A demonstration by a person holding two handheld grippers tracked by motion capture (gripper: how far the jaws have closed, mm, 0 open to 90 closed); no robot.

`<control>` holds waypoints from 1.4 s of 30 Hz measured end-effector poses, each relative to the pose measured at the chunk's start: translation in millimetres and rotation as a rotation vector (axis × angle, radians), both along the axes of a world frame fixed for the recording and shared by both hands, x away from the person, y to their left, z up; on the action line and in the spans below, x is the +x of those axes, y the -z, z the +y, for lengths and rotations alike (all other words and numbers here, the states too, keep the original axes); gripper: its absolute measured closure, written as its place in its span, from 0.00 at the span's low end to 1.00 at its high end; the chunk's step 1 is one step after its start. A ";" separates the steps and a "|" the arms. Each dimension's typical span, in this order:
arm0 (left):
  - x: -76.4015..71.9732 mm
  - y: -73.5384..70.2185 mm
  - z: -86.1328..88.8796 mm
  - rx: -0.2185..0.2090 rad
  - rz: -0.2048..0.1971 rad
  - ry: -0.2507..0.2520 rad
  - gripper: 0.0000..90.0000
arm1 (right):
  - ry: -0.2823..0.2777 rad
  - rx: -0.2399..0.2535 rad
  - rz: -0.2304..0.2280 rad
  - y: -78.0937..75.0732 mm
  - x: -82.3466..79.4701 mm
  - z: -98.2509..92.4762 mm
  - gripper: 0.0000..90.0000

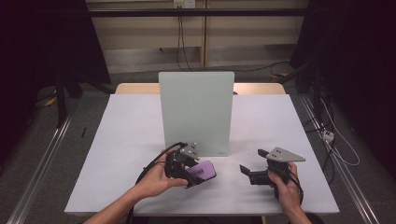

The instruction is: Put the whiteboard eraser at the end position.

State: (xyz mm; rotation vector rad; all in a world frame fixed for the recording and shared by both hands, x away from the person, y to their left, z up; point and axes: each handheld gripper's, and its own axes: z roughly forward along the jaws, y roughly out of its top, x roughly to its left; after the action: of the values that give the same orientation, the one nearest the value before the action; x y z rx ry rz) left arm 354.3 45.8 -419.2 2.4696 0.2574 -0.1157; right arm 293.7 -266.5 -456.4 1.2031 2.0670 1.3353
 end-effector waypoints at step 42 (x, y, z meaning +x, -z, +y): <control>-6.1 23.4 -13.1 -0.027 -0.045 -0.055 0.11 | -0.008 -0.017 -0.003 -0.5 1.0 4.1 0.05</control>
State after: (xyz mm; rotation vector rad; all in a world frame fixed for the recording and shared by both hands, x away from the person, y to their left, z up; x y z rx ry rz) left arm 348.2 32.7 -442.5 2.4332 0.3022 -0.0396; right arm 294.7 -262.4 -455.9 1.1861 2.0786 1.3201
